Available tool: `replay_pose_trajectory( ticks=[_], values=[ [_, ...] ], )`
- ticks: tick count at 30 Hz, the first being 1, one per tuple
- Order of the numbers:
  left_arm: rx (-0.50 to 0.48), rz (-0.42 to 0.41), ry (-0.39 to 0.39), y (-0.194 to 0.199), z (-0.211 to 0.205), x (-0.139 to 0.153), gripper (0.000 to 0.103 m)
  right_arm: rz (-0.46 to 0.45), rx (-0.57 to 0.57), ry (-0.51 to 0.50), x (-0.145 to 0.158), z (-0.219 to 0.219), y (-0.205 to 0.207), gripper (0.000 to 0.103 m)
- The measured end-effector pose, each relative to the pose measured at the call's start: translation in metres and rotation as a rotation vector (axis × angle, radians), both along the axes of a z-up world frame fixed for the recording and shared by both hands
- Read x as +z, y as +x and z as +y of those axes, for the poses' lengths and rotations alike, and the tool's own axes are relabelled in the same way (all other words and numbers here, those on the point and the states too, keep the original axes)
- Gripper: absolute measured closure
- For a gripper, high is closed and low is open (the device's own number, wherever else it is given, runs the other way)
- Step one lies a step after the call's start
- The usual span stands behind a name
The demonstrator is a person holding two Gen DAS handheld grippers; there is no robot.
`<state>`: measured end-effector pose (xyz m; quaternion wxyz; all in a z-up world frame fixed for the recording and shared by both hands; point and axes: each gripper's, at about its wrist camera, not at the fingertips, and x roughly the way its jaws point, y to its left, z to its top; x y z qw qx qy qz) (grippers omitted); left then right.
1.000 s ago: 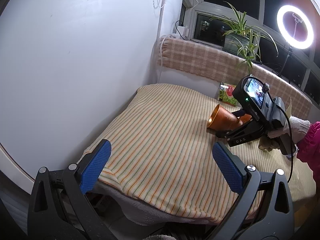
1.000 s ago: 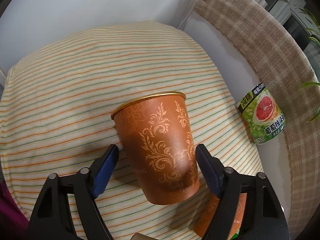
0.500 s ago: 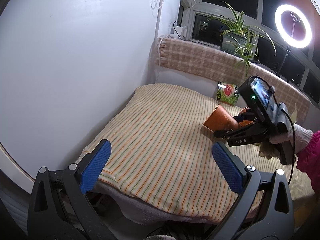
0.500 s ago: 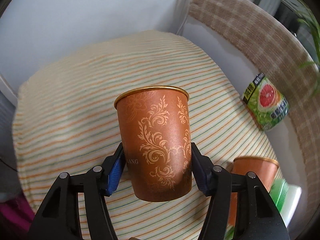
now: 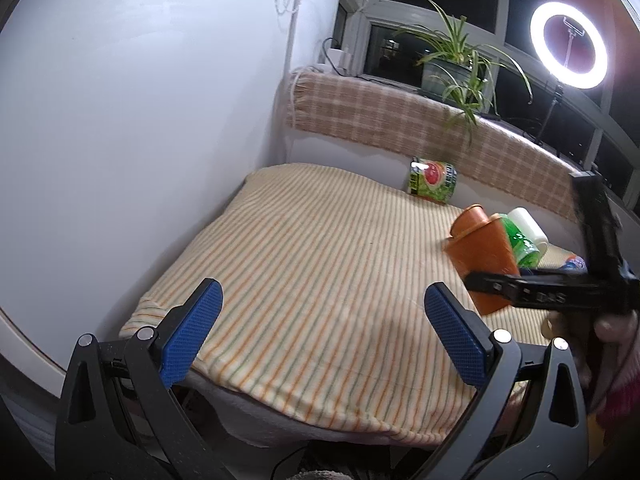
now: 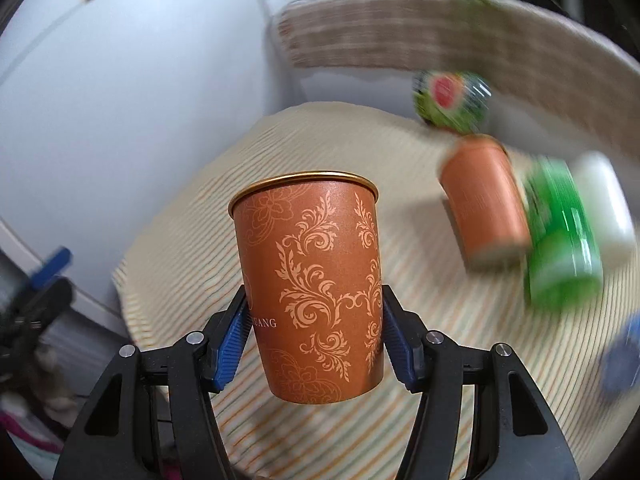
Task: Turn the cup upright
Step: 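Lift the orange cup with the right tool and carry it toward the left tool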
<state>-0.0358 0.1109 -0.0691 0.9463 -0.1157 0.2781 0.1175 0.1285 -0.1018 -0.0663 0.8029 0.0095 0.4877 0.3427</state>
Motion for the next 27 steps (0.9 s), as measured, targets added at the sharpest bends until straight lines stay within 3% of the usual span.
replay_pose_trajectory(
  ticks=[6, 12, 18, 27],
  values=[
    [-0.064, -0.001, -0.010, 0.012, -0.018, -0.002, 0.000, 0.100, -0.247, 0.101, -0.009, -0.056, -0.020, 0.043],
    [-0.145, 0.003, -0.013, 0.024, -0.044, -0.003, 0.000, 0.179, -0.401, 0.135, -0.025, -0.089, -0.022, 0.043],
    [-0.202, 0.011, -0.015, 0.031, -0.064, -0.003, 0.000, 0.219, -0.485, 0.148, -0.039, -0.102, -0.010, 0.043],
    [-0.214, 0.016, -0.011, 0.035, -0.071, -0.001, 0.000, 0.250, -0.522, 0.150, -0.050, -0.108, -0.001, 0.041]
  ],
)
